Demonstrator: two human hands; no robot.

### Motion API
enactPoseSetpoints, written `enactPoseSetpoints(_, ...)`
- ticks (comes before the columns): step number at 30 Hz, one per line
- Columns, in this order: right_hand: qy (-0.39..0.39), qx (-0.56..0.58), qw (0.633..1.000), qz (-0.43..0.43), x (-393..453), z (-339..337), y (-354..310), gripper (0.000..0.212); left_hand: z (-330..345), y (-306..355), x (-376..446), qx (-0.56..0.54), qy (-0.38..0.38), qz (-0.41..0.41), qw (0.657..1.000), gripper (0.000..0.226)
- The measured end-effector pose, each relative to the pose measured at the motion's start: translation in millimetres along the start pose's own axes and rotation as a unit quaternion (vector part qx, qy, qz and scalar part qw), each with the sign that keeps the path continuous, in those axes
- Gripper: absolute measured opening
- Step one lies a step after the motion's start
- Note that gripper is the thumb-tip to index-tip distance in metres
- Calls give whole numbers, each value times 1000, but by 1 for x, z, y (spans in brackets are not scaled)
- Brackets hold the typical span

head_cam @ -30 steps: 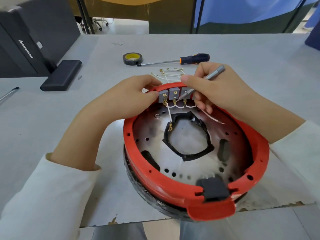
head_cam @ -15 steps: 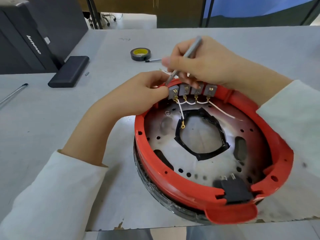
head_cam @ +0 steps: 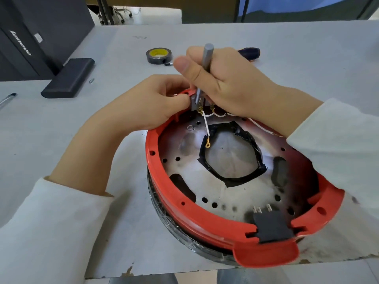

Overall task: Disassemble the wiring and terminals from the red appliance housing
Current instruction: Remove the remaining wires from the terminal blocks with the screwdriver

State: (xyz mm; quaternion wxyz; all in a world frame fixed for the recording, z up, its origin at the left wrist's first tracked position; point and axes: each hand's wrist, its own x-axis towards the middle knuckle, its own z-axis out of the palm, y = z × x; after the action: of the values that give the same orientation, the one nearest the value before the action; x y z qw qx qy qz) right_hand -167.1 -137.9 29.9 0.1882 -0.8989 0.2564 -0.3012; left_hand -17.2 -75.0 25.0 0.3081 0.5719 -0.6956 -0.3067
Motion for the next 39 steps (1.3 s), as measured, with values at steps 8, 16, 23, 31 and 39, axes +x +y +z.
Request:
enactPoseSetpoints(8,-11,-38,999,-19,0,-1,-6,41,1,-2,1,18,3,9,1000,34)
enactPoseSetpoints(16,-63,-185,979,-57,0,1,-9,32,0,1,1,22,-6,-3,1000,19)
enactPoseSetpoints(23,-29,-93,994,-40,1,0,-7,42,1,-1,1,20,4,-14,1000,18)
enactPoseSetpoints(31,-63,-166,983,-39,4,3,-9,41,1,0,2,20,1,-7,1000,16)
enactPoseSetpoints(39,-16,-53,998,-7,4,3,-4,42,-1,-4,2,15,-6,3,1000,27)
